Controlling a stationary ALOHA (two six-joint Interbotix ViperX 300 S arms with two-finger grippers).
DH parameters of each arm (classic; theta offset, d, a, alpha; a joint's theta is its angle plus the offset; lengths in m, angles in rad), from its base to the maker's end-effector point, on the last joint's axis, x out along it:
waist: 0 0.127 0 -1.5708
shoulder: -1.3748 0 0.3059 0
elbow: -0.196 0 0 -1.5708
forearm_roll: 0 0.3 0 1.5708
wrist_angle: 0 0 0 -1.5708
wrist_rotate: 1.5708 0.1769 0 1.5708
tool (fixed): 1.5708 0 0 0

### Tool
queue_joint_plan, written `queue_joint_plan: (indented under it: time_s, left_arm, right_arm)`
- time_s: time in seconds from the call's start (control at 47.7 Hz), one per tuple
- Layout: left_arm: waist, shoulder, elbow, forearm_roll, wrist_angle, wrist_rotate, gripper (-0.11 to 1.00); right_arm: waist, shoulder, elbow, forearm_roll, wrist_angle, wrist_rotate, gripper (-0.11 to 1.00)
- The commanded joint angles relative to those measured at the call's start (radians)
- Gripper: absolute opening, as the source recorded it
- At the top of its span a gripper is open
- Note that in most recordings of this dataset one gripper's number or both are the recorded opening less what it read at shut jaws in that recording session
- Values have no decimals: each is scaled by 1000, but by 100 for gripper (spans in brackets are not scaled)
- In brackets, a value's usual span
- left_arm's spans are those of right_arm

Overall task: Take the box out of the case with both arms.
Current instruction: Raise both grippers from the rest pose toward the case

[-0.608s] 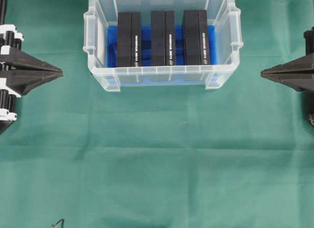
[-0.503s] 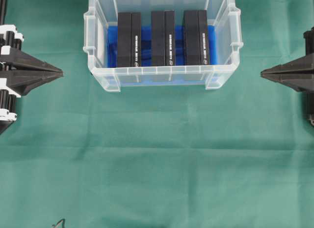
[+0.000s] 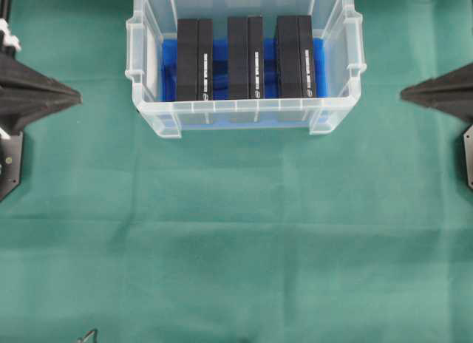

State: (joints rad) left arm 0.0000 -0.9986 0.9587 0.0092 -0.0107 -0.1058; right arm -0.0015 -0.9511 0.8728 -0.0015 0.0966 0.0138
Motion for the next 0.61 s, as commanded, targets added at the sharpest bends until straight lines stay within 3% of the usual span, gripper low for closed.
queue_joint_plan:
  time_s: [0.0, 0.168, 0.314, 0.482, 0.587]
  left_arm:
    - [-2, 15, -115, 5, 89, -3, 1]
    - [0, 54, -270, 11, 236, -3, 1]
    - [-2, 81, -347, 11, 339, -3, 1]
    - [-2, 92, -382, 11, 431, -6, 1]
    - [-14, 94, -396, 11, 499, -25, 1]
  right_arm:
    - [-2, 17, -101, 5, 66, 2, 0]
    - [-2, 54, -241, 3, 187, 2, 0]
    - [-2, 91, -341, 3, 285, 2, 0]
    - [-2, 100, -368, 5, 394, 14, 0]
    - [-2, 104, -370, 5, 517, 66, 0]
